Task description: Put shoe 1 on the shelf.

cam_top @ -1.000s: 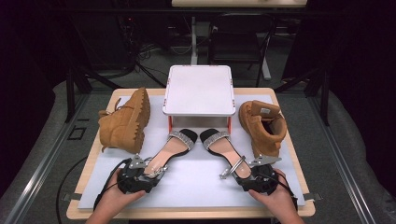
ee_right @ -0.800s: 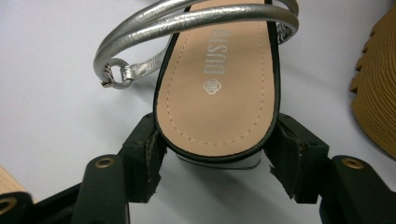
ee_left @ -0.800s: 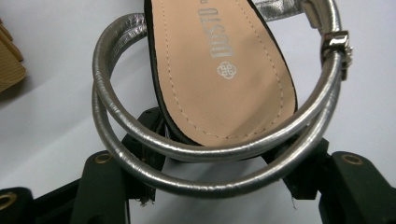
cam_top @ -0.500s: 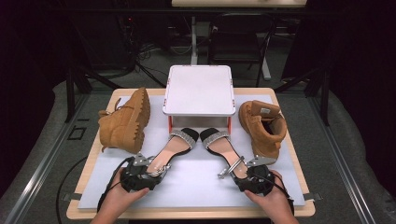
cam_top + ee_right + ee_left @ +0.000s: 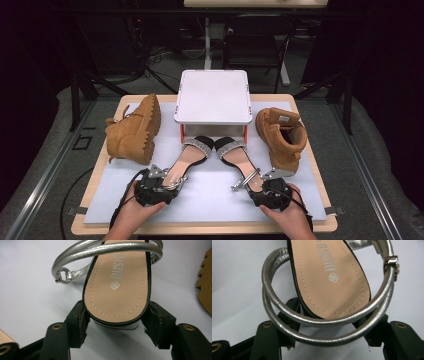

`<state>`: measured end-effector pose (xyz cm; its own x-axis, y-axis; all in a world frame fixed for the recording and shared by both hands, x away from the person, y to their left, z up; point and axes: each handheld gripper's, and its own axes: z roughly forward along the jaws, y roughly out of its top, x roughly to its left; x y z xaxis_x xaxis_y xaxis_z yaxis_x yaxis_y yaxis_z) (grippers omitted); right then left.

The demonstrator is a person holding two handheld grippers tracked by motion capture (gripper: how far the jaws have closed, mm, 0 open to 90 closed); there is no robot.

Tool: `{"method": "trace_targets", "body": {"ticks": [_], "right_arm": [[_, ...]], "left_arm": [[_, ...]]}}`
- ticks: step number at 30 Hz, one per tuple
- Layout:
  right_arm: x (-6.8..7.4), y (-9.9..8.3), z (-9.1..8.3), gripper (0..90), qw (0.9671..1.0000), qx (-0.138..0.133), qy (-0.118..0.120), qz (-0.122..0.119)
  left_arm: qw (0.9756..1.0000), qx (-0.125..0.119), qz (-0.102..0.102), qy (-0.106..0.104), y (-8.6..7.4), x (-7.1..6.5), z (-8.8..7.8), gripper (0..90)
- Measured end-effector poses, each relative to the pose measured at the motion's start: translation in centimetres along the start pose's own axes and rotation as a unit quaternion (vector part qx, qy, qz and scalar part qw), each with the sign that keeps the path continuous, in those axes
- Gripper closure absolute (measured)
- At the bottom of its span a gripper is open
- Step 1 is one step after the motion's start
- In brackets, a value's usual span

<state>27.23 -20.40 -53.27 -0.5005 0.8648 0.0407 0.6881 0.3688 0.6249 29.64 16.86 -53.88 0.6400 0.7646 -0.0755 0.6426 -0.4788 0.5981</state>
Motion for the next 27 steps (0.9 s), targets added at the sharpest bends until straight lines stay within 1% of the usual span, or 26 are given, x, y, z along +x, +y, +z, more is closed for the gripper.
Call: {"method": "trace_targets", "body": {"ticks": [2,4,6,7,9,12,13,15,16,17,19,20,24,25,27], "right_arm": [[0.1,0.0,0.0,40.1,1.0,-0.001,0.001,0.002],[0.3,0.0,0.0,40.1,1.0,0.002,0.003,0.0],[0.5,0.1,0.0,40.2,1.0,0.004,0.004,0.0],[0.6,0.1,0.0,40.2,1.0,0.003,0.005,0.0],[0.7,0.1,0.0,40.2,1.0,0.003,0.006,-0.002],[0.9,0.1,0.1,40.1,1.0,0.002,0.007,-0.006],[1.1,0.1,0.1,40.0,0.9999,0.0,0.011,-0.012],[1.2,0.1,0.1,40.0,0.9998,0.0,0.012,-0.013],[1.4,0.1,0.1,40.1,0.9998,0.001,0.013,-0.015],[1.5,0.1,0.1,40.0,0.9997,0.001,0.017,-0.018],[1.8,0.2,0.1,39.9,0.9996,0.0,0.016,-0.022],[2.0,0.2,0.2,39.9,0.9996,0.002,0.017,-0.024],[2.4,0.3,0.3,39.7,0.9995,-0.002,0.02,-0.025],[2.5,0.4,0.3,39.5,0.9994,0.001,0.02,-0.028],[2.6,0.4,0.3,39.4,0.9993,0.001,0.02,-0.031]], "left_arm": [[1.0,0.001,0.001,-0.003,0.0,0.0,0.0,39.6],[0.9999,0.002,0.003,-0.014,0.1,-0.1,0.0,39.4],[0.9996,0.001,0.004,-0.03,0.1,-0.2,0.0,39.2],[0.9995,-0.001,0.004,-0.03,0.1,-0.4,0.1,39.3],[0.9992,-0.002,0.01,-0.038,0.2,-0.6,0.1,39.4],[0.9991,-0.002,0.014,-0.039,0.4,-0.9,0.2,39.2],[0.999,-0.001,0.016,-0.042,0.4,-1.0,0.2,39.3],[0.9987,0.0,0.018,-0.047,0.6,-1.2,0.3,39.4],[0.9987,-0.001,0.016,-0.049,0.6,-1.3,0.4,39.4],[0.9986,0.0,0.019,-0.049,0.6,-1.4,0.4,39.4],[0.9986,-0.002,0.019,-0.05,0.7,-1.6,0.4,39.3],[0.9986,-0.002,0.023,-0.048,0.8,-1.6,0.5,39.2],[0.9986,-0.004,0.024,-0.047,0.8,-1.8,0.6,39.1],[0.9984,0.0,0.026,-0.051,0.9,-1.9,0.6,39.1],[0.9983,-0.002,0.028,-0.052,0.9,-2.0,0.6,39.2]]}}
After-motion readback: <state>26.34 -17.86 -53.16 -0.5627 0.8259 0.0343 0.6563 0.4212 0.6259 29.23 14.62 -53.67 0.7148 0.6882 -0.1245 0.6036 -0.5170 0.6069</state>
